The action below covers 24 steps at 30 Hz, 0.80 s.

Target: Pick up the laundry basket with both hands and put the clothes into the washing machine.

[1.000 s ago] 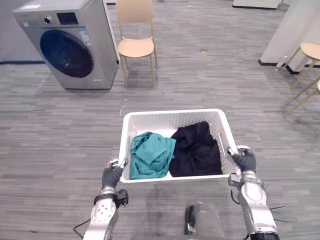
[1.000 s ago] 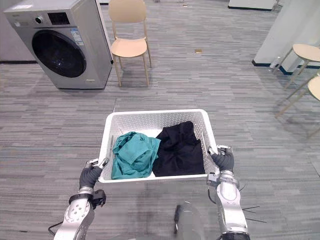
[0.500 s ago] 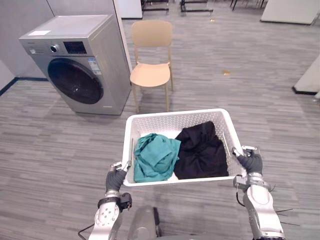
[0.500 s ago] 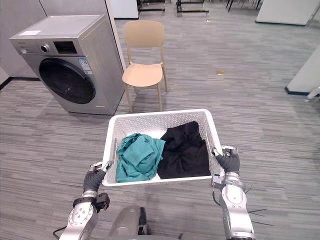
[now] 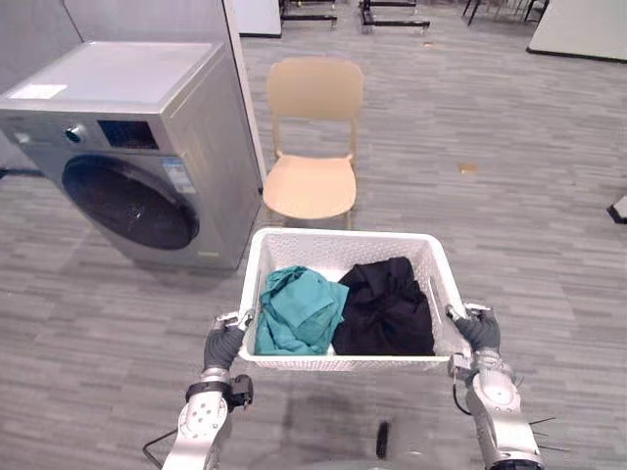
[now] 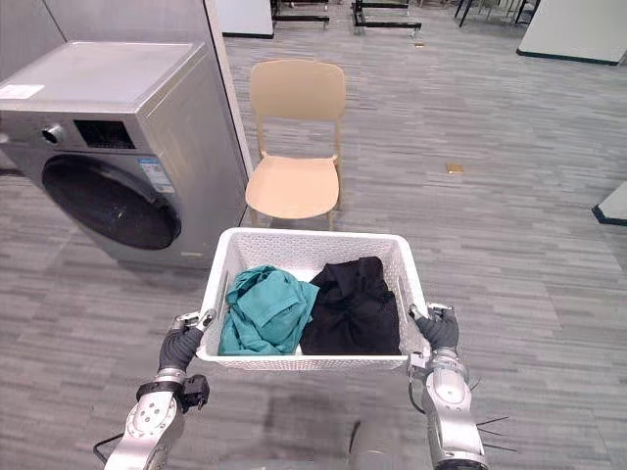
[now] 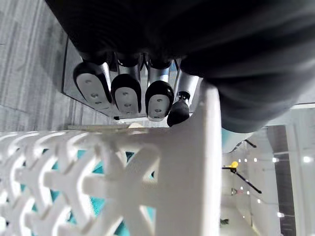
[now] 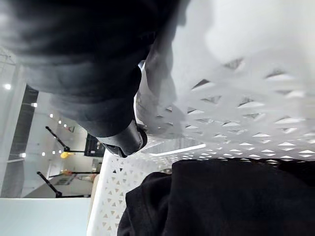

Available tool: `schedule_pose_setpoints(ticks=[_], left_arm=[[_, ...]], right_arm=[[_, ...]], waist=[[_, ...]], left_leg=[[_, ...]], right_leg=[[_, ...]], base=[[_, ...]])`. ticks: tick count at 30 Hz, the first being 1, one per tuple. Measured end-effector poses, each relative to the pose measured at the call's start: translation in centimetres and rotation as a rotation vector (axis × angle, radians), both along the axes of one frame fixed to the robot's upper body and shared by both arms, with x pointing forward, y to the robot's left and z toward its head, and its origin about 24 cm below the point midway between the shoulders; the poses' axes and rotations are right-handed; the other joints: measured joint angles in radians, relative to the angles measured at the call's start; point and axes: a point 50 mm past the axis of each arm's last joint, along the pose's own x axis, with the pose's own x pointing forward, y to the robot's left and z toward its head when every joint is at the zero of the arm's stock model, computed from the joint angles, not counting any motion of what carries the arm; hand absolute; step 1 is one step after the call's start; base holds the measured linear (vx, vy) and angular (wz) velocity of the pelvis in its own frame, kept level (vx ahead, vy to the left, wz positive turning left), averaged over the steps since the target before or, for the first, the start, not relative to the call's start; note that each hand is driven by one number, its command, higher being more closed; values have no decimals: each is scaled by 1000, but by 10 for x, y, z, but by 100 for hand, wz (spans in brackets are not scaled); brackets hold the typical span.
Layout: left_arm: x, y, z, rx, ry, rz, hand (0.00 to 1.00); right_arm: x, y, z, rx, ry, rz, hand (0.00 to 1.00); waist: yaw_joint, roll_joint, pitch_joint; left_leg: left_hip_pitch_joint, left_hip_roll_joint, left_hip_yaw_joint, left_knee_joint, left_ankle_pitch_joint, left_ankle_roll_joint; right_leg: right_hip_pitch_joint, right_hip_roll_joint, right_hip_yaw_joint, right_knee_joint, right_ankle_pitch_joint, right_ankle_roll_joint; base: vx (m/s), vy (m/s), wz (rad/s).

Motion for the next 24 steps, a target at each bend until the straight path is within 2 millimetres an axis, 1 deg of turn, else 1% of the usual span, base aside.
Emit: schedule_pose_setpoints(ticks=[1,2,3,4,5,6,7,8,9,10,11,12,13,14,15,16,17,18,19,20,21,22,23,24], left_arm=[[-1,0,-2,2,10,-1,100],[-3,-4,-9,-12,39,-5,100],[-3,-9,-12,-34,48,1,100],[-2,-9,-12,-31,46,-2,100],[2,-10,-10,-25,37,-8,100],[2,-10,-11,-29,38,-7,100],[0,-10,-12,-32,45,-3,100],[-4,-10,-13,-35,49,3,100],[-5,-10,-12,-37,37,2,100],[-5,-10,-12,-38,34,2,100],[-5,-10,-12,-40,31,3,100],[-5,-10,-12,-45,30,6,100],[-5,-10,-12,-49,30,8,100],[-5,-11,-12,-54,29,9,100],[-4,-11,-12,-55,29,7,100],[-5,-12,-12,-56,29,-9,100],[-5,-12,-12,-59,32,-11,100],[-6,-10,-15,-52,49,-10,100],[-7,-8,-14,-41,47,-10,100],[-6,-7,-14,-39,47,-11,100],[-7,-7,-14,-35,48,-12,100],[-7,-7,-14,-33,50,-13,100],[-7,-7,-15,-31,52,-13,100],[-9,-7,-14,-32,51,-12,100]], right_arm=[[-2,0,-1,0,5,0,100],[-5,-4,-3,-13,22,-4,100],[-5,-8,-1,-30,23,-1,100],[-4,-8,0,-32,21,0,100],[-5,-9,2,-31,10,-5,100],[-6,-10,7,-35,-5,-5,100],[-7,-10,10,-37,-13,-3,100],[-9,-9,16,-41,-37,0,100],[-8,-9,21,-41,-65,-1,100],[-6,-8,23,-39,-78,1,100],[-2,-7,26,-36,-92,5,100],[1,-7,27,-32,-102,7,100],[2,-7,27,-31,-101,8,100],[4,-7,22,-27,-82,6,100],[4,-7,19,-25,-69,4,100],[2,-9,13,-23,-41,0,100],[0,-9,13,-26,-36,-1,100],[0,-8,5,-14,-7,-6,100],[-2,-5,-2,-9,20,-10,100],[-2,-5,-2,-8,20,-10,100],[-1,-4,-2,-9,21,-9,100],[-1,-3,-2,-14,22,-5,100],[-1,-2,-3,-13,24,-5,100],[-2,-2,-3,-13,27,-5,100]], waist=[[-8,-10,-5],[-22,8,-21],[-8,65,-42],[-8,74,-44],[-14,82,-31],[-13,90,-6],[-3,90,-2],[18,94,-4],[22,93,-5],[26,92,-4],[41,74,0],[55,71,0],[64,67,3],[73,64,5],[74,60,7],[72,52,9],[71,65,5],[67,56,9],[50,20,2],[49,16,4],[49,2,3],[50,1,3],[51,0,3],[50,4,3]], left_leg=[[26,-8,-22,-7,-9,-16],[65,10,-66,1,-17,-28],[45,62,-76,66,-9,-43],[21,77,-81,124,4,-63],[-48,108,-92,311,57,-137],[-113,137,-86,528,197,-185],[-148,156,-75,634,304,-200],[-228,226,-37,842,319,-195],[-323,277,-4,965,267,-154],[-359,288,11,987,236,-133],[-420,302,37,962,174,-107],[-469,299,44,872,123,-104],[-493,298,43,812,108,-103],[-519,290,36,668,101,-108],[-526,276,20,581,104,-112],[-513,234,-38,320,148,-150],[-502,228,-64,199,208,-163],[-475,204,-56,158,295,-153],[-470,159,-48,151,279,-128],[-472,154,-46,156,273,-121],[-482,137,-33,183,251,-101],[-485,132,-29,199,241,-95],[-480,122,-22,222,218,-86],[-459,120,-8,224,183,-77]], right_leg=[[-8,-6,4,-7,66,-21],[-7,7,19,54,152,-99],[5,36,-5,71,117,-118],[10,44,-18,80,98,-125],[56,51,-46,82,52,-125],[138,66,-60,68,9,-134],[181,74,-53,53,-9,-137],[251,94,-47,17,-35,-137],[314,104,-40,-26,-53,-133],[350,103,-30,-49,-55,-131],[395,94,-2,-96,-53,-127],[429,78,25,-125,-50,-122],[444,70,33,-135,-50,-121],[465,47,50,-144,-52,-115],[475,31,52,-145,-57,-107],[501,-13,59,-143,-92,-46],[509,-16,66,-143,-112,-16],[535,-46,83,-148,-137,26],[537,-86,78,-154,-132,20],[537,-92,76,-154,-132,20],[537,-114,76,-154,-123,33],[539,-120,77,-154,-114,47],[544,-134,80,-142,-101,62],[529,-143,91,-94,-100,64]], base=[[675,-97,72],[819,-123,39],[691,-118,26],[648,-138,20],[614,-174,42],[603,-160,34],[575,-91,-4],[551,-36,-22],[530,-31,-22],[526,-24,-29],[588,56,-55],[576,95,-60],[517,186,-60],[314,178,-39],[371,262,-40],[285,229,-25],[345,311,-23],[405,352,-2],[394,334,8],[368,285,16],[216,170,5],[232,201,-5],[193,188,-21],[176,185,-29]])
